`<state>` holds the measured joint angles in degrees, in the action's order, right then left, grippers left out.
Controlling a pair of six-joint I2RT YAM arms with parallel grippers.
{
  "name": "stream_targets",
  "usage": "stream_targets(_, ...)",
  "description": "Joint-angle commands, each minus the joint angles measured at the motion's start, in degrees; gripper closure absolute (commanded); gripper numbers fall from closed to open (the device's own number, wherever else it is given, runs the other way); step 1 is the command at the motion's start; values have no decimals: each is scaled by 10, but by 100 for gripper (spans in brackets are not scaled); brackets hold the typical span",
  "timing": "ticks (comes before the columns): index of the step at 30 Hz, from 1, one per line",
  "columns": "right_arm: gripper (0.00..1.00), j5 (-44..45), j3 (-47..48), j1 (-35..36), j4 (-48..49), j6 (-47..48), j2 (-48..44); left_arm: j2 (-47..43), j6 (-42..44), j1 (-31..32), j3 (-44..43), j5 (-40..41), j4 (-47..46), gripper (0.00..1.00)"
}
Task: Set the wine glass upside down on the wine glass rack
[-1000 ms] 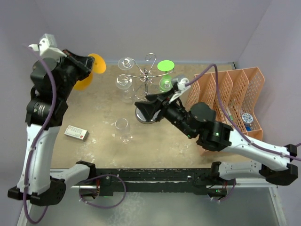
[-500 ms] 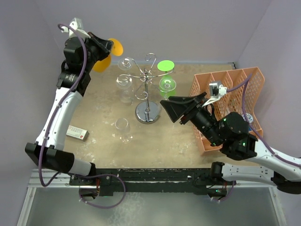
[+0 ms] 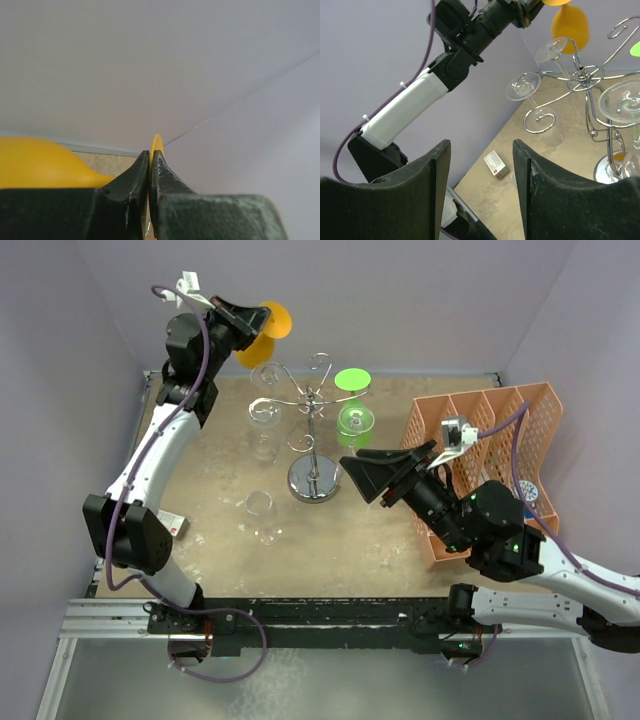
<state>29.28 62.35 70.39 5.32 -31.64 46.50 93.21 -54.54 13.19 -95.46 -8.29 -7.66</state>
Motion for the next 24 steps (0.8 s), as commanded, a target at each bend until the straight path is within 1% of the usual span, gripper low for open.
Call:
stream_targets(1, 45, 2, 3, 2, 21, -10, 6, 23, -33, 14, 1, -38, -70, 100)
stream_targets(5, 45, -5, 2, 1, 15, -21, 13, 32, -52, 19, -3, -58, -68, 100)
stream_targets(8, 45, -8, -1, 2, 19, -24, 13, 33, -90, 20, -12, -75, -33, 100)
stream_targets(13, 46, -10, 0, 2, 11, -32, 4, 17, -102, 22, 3, -68, -10, 100)
stream_targets(18, 46, -8, -5, 1, 10, -39, -17, 24, -137, 23, 18, -91, -41, 100)
stream_targets(24, 46, -3, -8, 2, 4, -48, -25, 24, -158, 27, 31, -103, -66, 100)
